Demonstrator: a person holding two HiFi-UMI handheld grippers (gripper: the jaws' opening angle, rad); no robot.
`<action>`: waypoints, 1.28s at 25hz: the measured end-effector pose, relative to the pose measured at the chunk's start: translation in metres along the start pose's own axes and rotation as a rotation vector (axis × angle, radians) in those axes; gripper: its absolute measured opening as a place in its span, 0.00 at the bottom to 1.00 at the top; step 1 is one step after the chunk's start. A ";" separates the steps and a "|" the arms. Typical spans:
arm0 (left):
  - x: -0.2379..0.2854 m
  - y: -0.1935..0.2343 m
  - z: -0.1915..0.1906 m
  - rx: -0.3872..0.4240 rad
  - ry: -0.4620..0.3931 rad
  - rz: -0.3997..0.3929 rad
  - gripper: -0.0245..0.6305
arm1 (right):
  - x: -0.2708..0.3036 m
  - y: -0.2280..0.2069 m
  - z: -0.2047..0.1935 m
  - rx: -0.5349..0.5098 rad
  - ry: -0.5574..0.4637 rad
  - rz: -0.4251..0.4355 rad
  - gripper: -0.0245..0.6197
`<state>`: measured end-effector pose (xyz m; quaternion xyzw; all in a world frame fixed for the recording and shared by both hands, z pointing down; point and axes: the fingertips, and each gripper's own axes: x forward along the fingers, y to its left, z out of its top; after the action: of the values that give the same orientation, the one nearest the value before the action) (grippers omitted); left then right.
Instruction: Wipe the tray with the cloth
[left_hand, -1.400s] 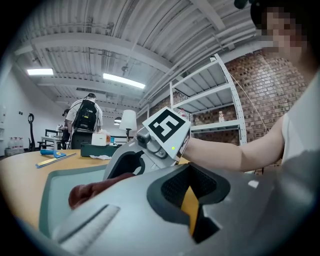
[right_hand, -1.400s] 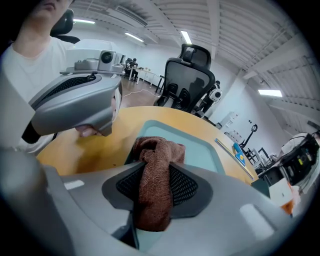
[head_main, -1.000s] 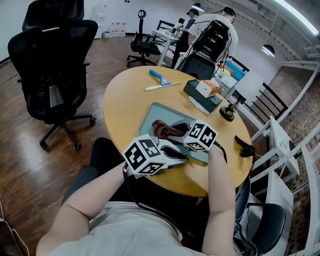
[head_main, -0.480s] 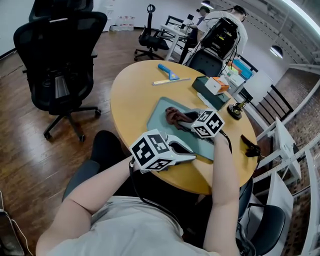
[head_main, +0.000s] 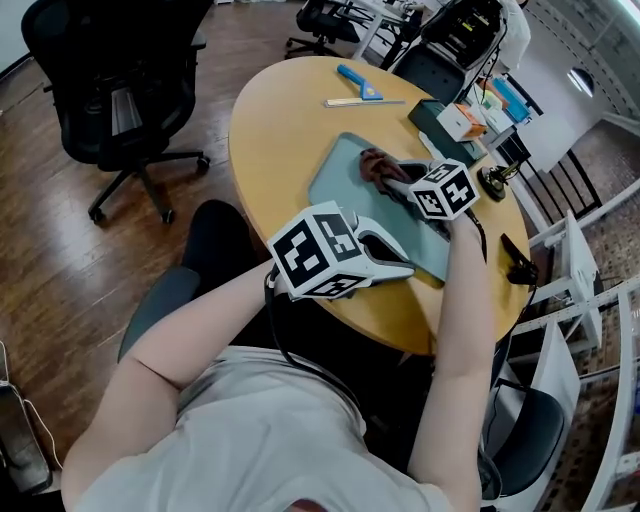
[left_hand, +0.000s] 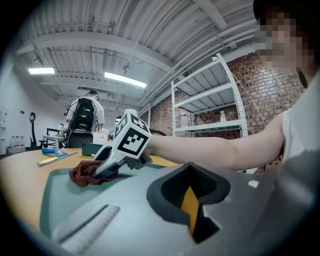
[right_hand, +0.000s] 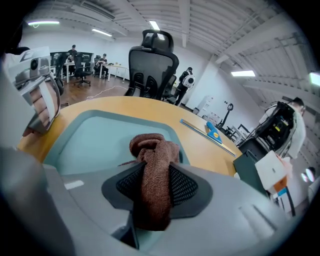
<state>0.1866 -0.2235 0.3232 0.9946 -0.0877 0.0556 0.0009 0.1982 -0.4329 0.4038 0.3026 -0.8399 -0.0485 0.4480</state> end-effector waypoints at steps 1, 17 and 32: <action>0.000 0.000 0.000 0.002 -0.002 0.000 0.53 | 0.001 -0.003 -0.001 0.009 0.002 -0.011 0.24; -0.003 -0.001 -0.001 0.013 -0.013 0.002 0.53 | 0.024 -0.026 0.008 0.009 0.029 -0.098 0.24; -0.004 -0.003 -0.001 0.022 -0.023 0.003 0.53 | 0.012 0.043 0.034 -0.116 0.011 0.055 0.24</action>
<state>0.1827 -0.2196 0.3236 0.9950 -0.0885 0.0452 -0.0111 0.1470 -0.4112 0.4072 0.2535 -0.8411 -0.0829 0.4706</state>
